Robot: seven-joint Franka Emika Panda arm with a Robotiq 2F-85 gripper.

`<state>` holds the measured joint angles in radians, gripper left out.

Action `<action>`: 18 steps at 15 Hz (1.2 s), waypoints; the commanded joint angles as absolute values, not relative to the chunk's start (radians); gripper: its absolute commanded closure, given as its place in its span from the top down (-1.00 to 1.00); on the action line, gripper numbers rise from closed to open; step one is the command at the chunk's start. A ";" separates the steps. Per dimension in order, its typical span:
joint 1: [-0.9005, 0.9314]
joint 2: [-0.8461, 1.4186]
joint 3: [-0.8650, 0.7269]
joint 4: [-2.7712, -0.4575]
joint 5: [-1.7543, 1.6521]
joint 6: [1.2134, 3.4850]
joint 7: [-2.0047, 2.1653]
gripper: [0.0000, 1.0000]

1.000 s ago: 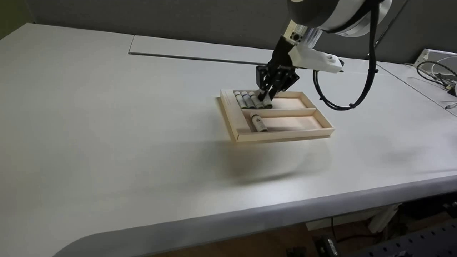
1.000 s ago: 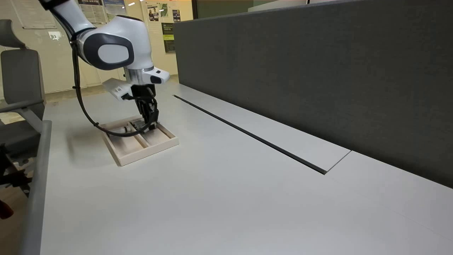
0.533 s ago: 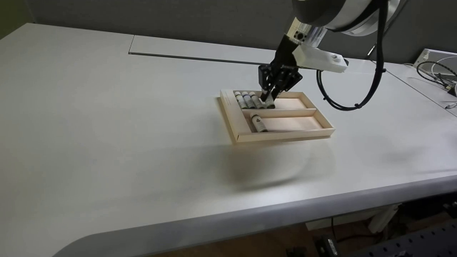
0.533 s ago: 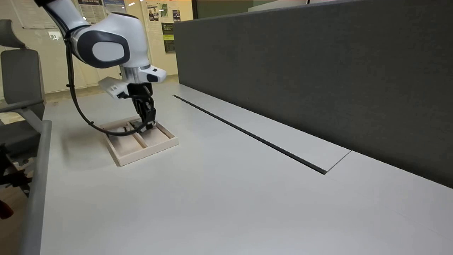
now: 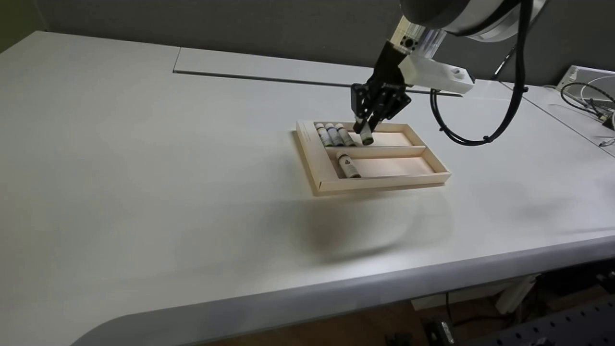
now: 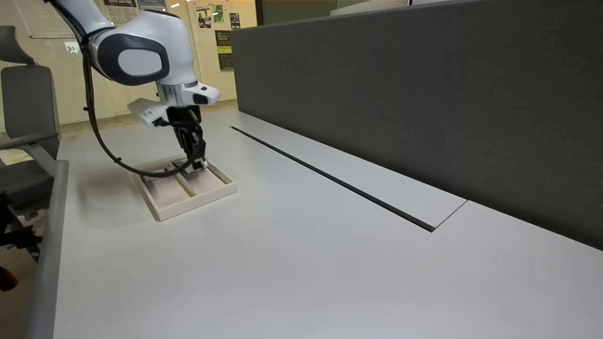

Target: Pick up the bottle from the table and place it on the top part of the tray

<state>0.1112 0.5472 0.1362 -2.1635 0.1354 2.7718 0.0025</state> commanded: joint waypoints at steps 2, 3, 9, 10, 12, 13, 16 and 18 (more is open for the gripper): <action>0.115 0.533 0.130 -2.176 0.130 2.757 0.036 -0.86; 0.114 0.534 0.130 -2.175 0.131 2.756 0.036 -0.86; 0.110 0.557 0.133 -2.167 0.132 2.758 0.029 -0.86; 0.111 0.557 0.132 -2.168 0.131 2.757 0.031 0.05; 0.112 0.552 0.132 -2.172 0.128 2.760 0.028 0.18; 0.109 0.543 0.136 -2.178 0.129 2.761 0.023 0.31; 0.106 0.512 0.139 -2.200 0.129 2.772 0.016 0.72; 0.109 0.489 0.131 -2.219 0.120 2.791 0.014 -0.01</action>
